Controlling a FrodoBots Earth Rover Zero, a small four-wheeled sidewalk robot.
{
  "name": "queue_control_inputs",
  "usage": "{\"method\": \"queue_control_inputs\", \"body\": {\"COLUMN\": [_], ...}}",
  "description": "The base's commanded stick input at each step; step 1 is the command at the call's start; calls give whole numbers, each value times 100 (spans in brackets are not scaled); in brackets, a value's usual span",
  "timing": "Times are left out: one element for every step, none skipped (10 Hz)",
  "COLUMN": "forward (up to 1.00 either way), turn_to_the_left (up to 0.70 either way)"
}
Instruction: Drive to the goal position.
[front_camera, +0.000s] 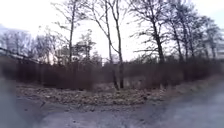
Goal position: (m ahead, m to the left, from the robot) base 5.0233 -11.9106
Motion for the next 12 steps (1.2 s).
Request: {"method": "queue_control_inputs", "body": {"forward": [0, 0, 0, 0, 0, 0, 0, 0, 0, 0, 0, 0], "turn_to_the_left": [-70, -70, -70, -70, -70, -70, -70, -70, -70, -70, -70, -70]}}
